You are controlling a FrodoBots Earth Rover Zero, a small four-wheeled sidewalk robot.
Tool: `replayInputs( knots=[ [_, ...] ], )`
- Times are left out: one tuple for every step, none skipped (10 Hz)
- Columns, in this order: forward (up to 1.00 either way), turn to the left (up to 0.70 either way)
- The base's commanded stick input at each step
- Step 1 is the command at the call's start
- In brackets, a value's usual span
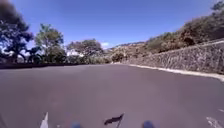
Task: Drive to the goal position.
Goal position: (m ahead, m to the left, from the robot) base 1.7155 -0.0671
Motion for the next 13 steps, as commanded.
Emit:
replayInputs(
  knots=[
    [0.85, -0.34],
    [0.85, -0.34],
    [0.85, 0.0],
    [0.85, 0.0],
    [0.85, 0.0],
    [0.85, 0.0],
    [0.85, 0.0],
    [0.85, 0.0],
    [0.85, 0.0],
    [0.85, 0.0],
    [0.71, 0.0],
    [0.57, 0.0],
    [0.42, 0.0]
  ],
)
